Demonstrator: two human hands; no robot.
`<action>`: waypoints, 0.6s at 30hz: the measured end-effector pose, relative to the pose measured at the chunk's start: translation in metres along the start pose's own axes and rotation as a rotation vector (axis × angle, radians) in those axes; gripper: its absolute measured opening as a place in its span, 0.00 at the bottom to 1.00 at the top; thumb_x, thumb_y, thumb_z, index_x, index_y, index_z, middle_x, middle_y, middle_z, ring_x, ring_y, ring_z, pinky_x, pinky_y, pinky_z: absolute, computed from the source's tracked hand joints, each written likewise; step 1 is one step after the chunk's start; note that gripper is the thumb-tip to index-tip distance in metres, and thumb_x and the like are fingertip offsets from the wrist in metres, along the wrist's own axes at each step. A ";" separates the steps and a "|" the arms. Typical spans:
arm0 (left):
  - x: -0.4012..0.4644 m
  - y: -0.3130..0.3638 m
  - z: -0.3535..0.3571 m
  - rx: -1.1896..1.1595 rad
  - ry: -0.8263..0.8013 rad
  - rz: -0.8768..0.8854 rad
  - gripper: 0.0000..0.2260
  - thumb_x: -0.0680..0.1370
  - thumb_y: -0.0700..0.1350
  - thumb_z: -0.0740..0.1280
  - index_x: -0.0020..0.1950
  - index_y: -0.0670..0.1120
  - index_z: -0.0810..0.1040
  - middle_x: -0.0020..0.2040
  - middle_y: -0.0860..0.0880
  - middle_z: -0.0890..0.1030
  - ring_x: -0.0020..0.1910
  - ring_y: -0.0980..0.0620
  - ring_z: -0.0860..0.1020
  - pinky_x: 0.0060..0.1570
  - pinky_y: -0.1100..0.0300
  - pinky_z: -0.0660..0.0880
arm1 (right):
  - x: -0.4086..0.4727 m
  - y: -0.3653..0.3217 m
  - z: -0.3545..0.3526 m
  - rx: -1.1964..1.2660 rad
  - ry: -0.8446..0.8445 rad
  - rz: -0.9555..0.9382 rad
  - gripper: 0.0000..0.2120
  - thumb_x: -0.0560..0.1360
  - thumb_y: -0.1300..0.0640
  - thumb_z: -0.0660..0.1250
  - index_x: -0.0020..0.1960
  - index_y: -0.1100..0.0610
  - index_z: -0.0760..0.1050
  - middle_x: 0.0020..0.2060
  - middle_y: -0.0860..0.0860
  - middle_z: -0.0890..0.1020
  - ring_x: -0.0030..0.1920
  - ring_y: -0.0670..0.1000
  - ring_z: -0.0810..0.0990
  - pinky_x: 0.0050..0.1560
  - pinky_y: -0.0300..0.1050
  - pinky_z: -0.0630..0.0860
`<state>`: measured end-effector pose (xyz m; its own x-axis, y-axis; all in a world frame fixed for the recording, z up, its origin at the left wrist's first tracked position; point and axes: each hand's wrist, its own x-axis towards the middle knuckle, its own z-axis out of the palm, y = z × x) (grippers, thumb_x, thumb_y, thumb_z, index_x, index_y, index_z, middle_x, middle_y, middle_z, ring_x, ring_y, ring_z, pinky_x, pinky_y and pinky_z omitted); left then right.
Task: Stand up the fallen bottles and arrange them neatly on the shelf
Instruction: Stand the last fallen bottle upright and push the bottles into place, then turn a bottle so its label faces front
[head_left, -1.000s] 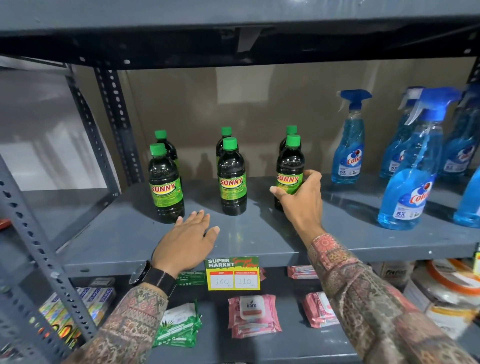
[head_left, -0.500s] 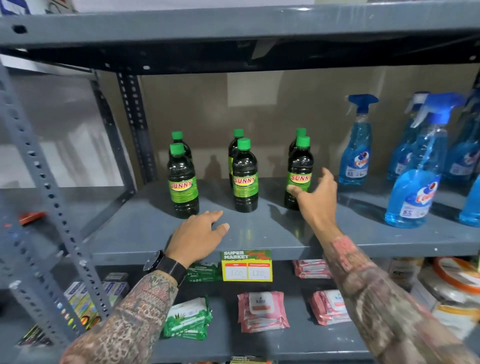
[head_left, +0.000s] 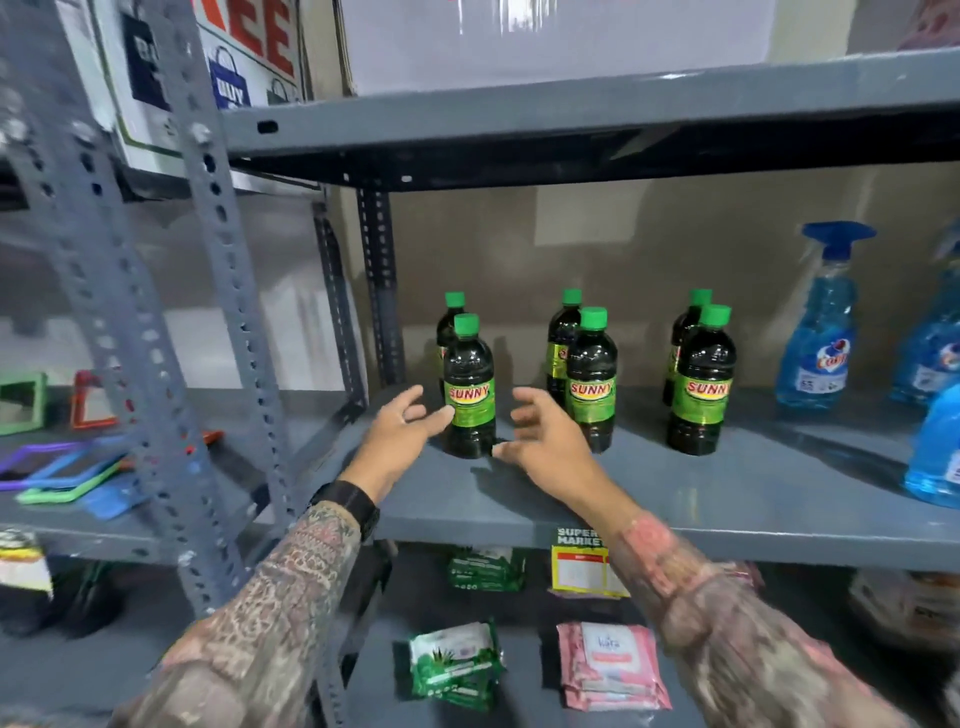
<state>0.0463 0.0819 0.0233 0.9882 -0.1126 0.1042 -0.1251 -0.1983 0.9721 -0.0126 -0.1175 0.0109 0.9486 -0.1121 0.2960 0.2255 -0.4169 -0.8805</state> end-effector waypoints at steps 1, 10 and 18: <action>0.002 0.002 0.002 -0.037 -0.052 0.003 0.35 0.81 0.46 0.73 0.85 0.47 0.62 0.78 0.42 0.72 0.73 0.44 0.76 0.68 0.49 0.74 | 0.010 -0.002 0.005 -0.013 -0.017 0.028 0.42 0.72 0.63 0.80 0.80 0.54 0.63 0.70 0.53 0.77 0.68 0.55 0.78 0.67 0.49 0.75; 0.014 0.005 0.013 -0.086 -0.183 0.223 0.22 0.79 0.31 0.72 0.69 0.48 0.75 0.57 0.52 0.85 0.54 0.57 0.84 0.49 0.69 0.80 | 0.049 0.006 0.036 -0.080 0.012 0.005 0.44 0.62 0.60 0.86 0.74 0.53 0.69 0.60 0.49 0.84 0.61 0.50 0.82 0.68 0.51 0.77; 0.001 0.000 -0.003 -0.137 -0.203 0.223 0.23 0.81 0.32 0.69 0.60 0.63 0.74 0.57 0.57 0.83 0.58 0.52 0.83 0.64 0.51 0.79 | 0.040 0.001 0.048 -0.106 0.044 -0.045 0.44 0.62 0.56 0.87 0.73 0.52 0.70 0.60 0.48 0.85 0.60 0.49 0.82 0.62 0.43 0.76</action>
<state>0.0480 0.0843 0.0237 0.8981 -0.3330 0.2872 -0.3097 -0.0155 0.9507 0.0367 -0.0794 0.0038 0.9268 -0.1301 0.3523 0.2403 -0.5155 -0.8225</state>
